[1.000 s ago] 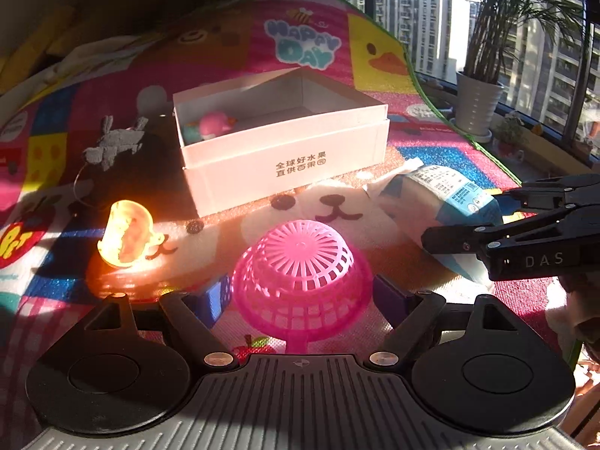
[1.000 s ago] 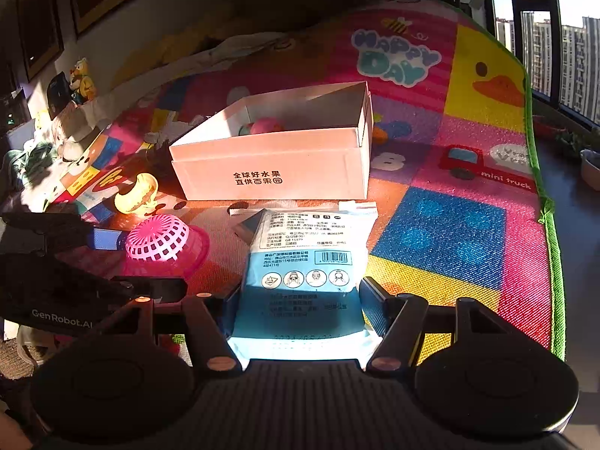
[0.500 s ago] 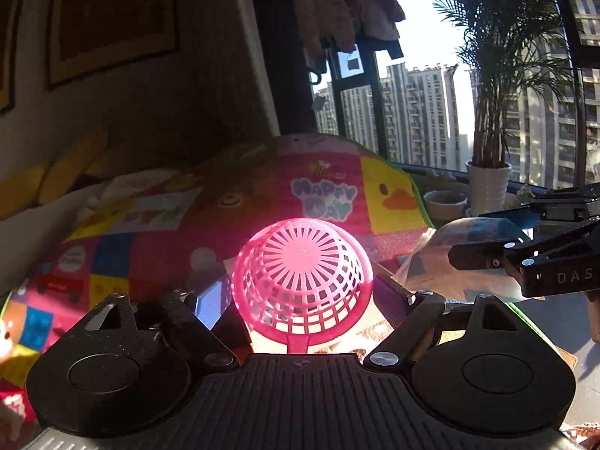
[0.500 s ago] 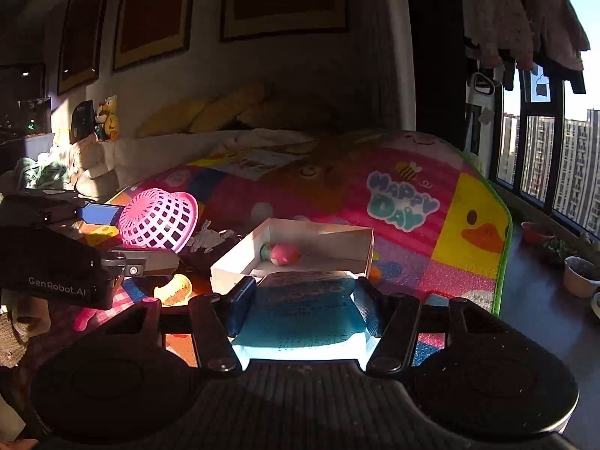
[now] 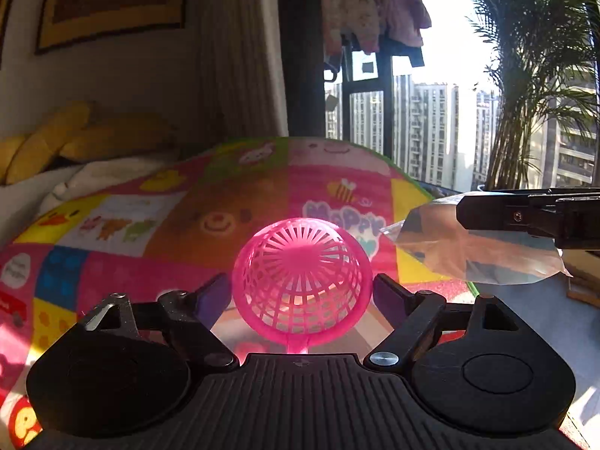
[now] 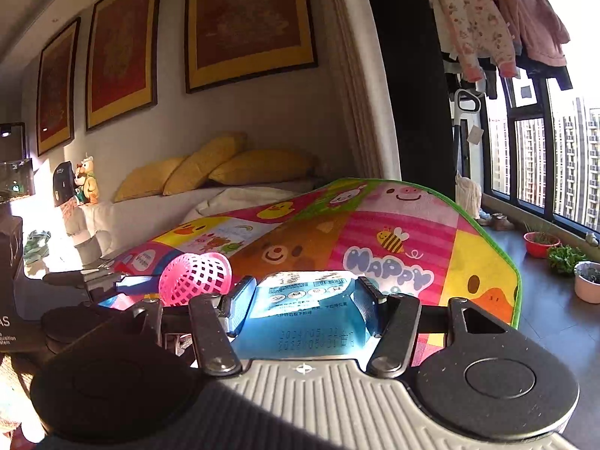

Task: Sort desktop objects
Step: 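Carry the packet and strainer into the white box and open both grippers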

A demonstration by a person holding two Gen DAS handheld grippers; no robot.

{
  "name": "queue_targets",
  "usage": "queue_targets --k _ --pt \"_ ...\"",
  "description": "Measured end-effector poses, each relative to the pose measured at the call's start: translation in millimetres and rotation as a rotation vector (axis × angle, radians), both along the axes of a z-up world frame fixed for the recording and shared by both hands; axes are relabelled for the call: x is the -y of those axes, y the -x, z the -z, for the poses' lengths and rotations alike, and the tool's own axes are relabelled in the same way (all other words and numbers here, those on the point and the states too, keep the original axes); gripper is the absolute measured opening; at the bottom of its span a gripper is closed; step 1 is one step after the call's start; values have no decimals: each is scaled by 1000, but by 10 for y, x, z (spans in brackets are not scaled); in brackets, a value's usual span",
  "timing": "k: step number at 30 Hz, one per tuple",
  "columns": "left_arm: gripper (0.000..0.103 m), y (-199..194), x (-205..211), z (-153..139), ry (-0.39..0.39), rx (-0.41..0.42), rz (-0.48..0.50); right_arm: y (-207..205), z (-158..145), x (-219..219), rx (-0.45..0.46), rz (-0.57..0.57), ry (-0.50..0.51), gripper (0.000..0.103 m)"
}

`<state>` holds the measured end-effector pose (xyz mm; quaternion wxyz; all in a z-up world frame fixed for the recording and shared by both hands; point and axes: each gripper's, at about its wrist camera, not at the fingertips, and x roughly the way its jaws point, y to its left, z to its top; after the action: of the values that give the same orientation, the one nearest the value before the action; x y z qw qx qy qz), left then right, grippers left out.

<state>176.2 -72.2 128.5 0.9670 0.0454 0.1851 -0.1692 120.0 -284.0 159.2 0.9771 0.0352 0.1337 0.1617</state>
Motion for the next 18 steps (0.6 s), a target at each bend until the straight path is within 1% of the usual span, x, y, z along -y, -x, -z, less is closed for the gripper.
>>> queue_targets --k 3,4,5,6,7,8,10,13,16,18 --pt "97 -293 -98 254 31 -99 -18 -447 127 -124 -51 16 2 58" --pt "97 -323 -158 307 36 -116 -23 -548 165 -156 -56 12 -1 58" --pt "97 -311 -228 347 34 -123 -23 -667 236 -202 -61 8 0 58" --pt "98 -275 -305 379 29 -123 -26 -751 294 -235 -72 10 5 62" --pt "100 -209 -404 407 20 -116 -37 -855 387 -280 -103 18 17 67" --pt "101 -137 -491 430 11 -107 -49 -918 463 -307 -127 21 22 67" --pt "101 44 -652 484 -8 -97 -64 -973 599 -354 -158 16 32 67" --pt "102 247 -842 602 -22 -121 -82 -976 710 -445 -176 18 59 67" --pt "102 429 -980 734 -34 -123 -122 -980 724 -594 -189 -4 90 67" --pt "102 519 -1080 799 -33 -114 -163 -966 707 -748 -195 -42 117 67"
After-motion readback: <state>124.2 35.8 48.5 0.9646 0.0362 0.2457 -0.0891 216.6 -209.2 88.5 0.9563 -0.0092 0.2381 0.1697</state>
